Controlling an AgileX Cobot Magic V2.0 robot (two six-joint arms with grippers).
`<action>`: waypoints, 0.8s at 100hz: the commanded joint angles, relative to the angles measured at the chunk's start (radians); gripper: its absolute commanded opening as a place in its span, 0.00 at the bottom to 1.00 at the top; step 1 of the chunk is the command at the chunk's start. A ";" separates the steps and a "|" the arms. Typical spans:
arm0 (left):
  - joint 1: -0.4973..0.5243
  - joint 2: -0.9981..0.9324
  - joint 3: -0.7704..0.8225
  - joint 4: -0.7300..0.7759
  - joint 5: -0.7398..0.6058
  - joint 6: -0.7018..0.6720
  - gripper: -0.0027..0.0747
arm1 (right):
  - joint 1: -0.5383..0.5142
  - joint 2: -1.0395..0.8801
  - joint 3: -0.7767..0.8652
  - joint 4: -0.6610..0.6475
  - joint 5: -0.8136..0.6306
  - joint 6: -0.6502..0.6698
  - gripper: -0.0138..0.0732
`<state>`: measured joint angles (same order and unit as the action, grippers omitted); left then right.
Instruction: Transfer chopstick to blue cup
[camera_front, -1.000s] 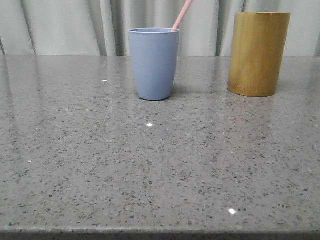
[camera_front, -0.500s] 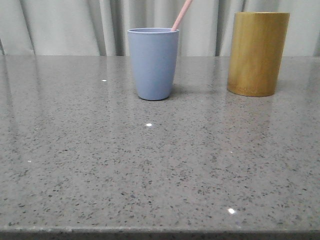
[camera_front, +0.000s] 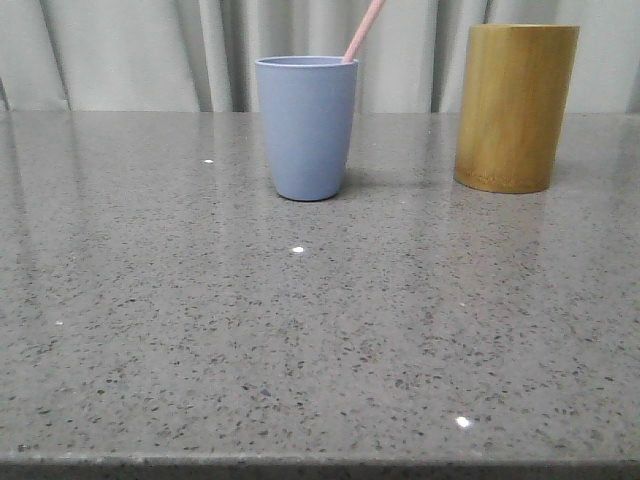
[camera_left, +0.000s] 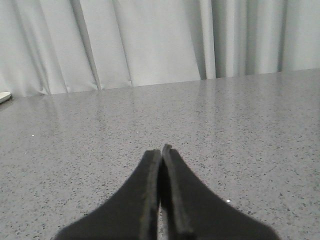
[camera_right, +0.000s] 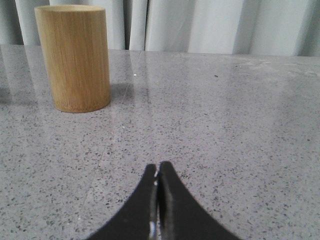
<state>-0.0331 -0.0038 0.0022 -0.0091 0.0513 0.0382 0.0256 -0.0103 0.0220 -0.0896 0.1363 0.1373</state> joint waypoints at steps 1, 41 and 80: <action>0.000 -0.034 0.009 0.001 -0.084 -0.008 0.01 | -0.007 -0.020 0.008 -0.001 -0.126 -0.011 0.08; 0.000 -0.034 0.009 0.001 -0.084 -0.008 0.01 | -0.007 -0.020 0.006 -0.004 -0.148 -0.011 0.08; 0.000 -0.034 0.009 0.001 -0.084 -0.008 0.01 | -0.007 -0.020 0.006 -0.004 -0.148 -0.011 0.08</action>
<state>-0.0331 -0.0038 0.0022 -0.0091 0.0513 0.0382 0.0256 -0.0103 0.0283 -0.0896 0.0788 0.1335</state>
